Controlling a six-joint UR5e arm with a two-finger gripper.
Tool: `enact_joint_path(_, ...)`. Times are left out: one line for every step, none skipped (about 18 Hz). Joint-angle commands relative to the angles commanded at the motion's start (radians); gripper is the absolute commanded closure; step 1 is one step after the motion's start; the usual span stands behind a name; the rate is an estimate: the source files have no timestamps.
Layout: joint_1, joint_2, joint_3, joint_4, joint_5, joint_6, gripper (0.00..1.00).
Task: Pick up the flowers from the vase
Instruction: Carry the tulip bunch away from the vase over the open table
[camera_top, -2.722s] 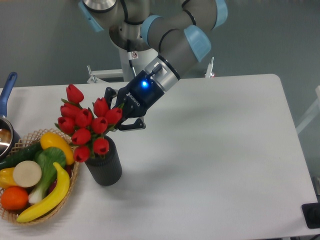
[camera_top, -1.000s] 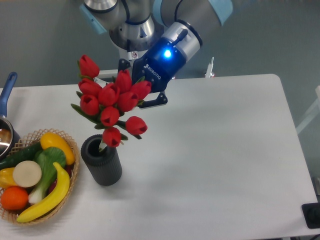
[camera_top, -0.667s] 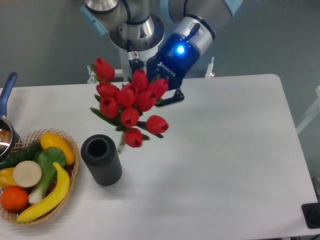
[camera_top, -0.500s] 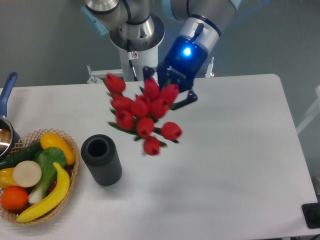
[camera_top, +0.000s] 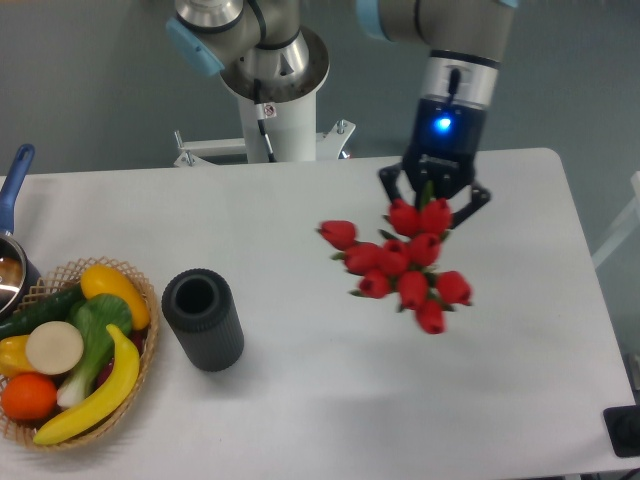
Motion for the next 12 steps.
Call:
enact_joint_path(-0.003, -0.003, 0.002, 0.0, 0.041, 0.003, 0.91)
enact_joint_path(-0.006, -0.008, 0.003, 0.0, 0.084, 0.008, 0.9)
enact_joint_path(-0.012, -0.015, 0.003, -0.002, 0.143, 0.012, 0.9)
enact_joint_path(-0.03, -0.02, 0.002, 0.0, 0.198, 0.015, 0.9)
enact_joint_path(-0.06, -0.025, 0.011, -0.002, 0.248, 0.021, 0.89)
enact_joint_path(-0.084, -0.034, 0.02, -0.003, 0.296, 0.032, 0.88)
enact_joint_path(-0.101, -0.038, 0.026, -0.008, 0.333, 0.038, 0.87)
enact_joint_path(-0.106, -0.043, 0.028, -0.03, 0.365, 0.041, 0.87)
enact_joint_path(-0.112, -0.049, 0.037, -0.064, 0.382, 0.044, 0.87)
enact_joint_path(-0.13, -0.052, 0.047, -0.108, 0.392, 0.051, 0.87)
enact_joint_path(-0.138, -0.055, 0.055, -0.142, 0.41, 0.063, 0.87)
enact_joint_path(-0.146, -0.057, 0.055, -0.156, 0.43, 0.064, 0.87)
